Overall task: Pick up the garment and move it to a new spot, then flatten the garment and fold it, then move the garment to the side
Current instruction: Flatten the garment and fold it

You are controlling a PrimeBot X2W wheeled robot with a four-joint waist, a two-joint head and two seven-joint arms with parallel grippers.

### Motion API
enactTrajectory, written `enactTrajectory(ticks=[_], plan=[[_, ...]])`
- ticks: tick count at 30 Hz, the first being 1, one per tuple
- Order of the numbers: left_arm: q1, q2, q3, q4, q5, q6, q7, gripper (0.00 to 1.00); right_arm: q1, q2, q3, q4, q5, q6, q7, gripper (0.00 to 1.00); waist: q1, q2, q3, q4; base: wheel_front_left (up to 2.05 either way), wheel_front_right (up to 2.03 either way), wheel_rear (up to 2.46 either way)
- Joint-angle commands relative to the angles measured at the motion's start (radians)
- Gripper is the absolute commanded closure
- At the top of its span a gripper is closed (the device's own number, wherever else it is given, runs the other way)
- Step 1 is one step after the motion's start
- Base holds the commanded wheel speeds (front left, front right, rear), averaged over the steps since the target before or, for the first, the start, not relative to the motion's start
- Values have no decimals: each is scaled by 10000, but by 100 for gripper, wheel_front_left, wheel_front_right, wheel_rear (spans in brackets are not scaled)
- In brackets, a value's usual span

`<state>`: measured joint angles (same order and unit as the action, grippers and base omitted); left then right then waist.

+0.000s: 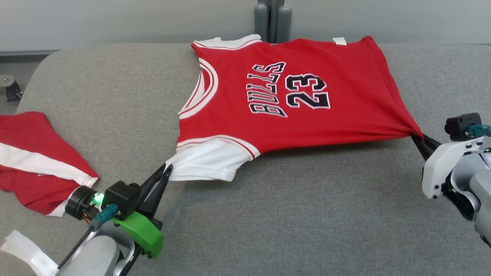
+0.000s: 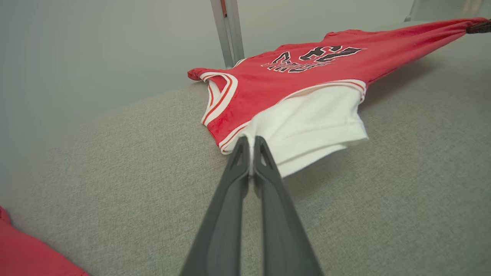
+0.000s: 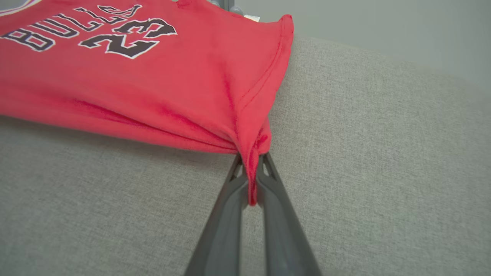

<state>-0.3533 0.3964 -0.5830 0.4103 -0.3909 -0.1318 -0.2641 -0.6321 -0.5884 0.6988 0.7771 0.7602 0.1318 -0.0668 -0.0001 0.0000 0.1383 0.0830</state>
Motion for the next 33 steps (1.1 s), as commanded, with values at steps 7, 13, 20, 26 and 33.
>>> enactTrajectory(ticks=[7,13,20,26,33], plan=[[1055,884,-491,-632,-421,32,-2,100,617,-1128,1168,-1058,1093,-21,1206,100,1,0,-792,-1,0,0,0],[1968,1512,-911,-1542,-652,32,320,100,1259,-2002,1996,-2088,2026,-23,2586,100,1,0,-1251,-88,0,0,0],[3029,2146,-1050,-3044,-799,373,910,100,2064,-2850,2494,-3505,3100,-21,4028,100,1,0,-1544,-300,0,0,0],[3545,2614,-1269,-3991,-833,487,1578,100,2415,-3621,2326,-4809,3908,-20,5242,100,1,0,-1502,-432,0,0,0],[2935,2527,-1031,-4235,-716,721,1550,100,2216,-3641,1690,-5204,3925,-20,5795,100,1,0,-1225,-527,0,0,0]])
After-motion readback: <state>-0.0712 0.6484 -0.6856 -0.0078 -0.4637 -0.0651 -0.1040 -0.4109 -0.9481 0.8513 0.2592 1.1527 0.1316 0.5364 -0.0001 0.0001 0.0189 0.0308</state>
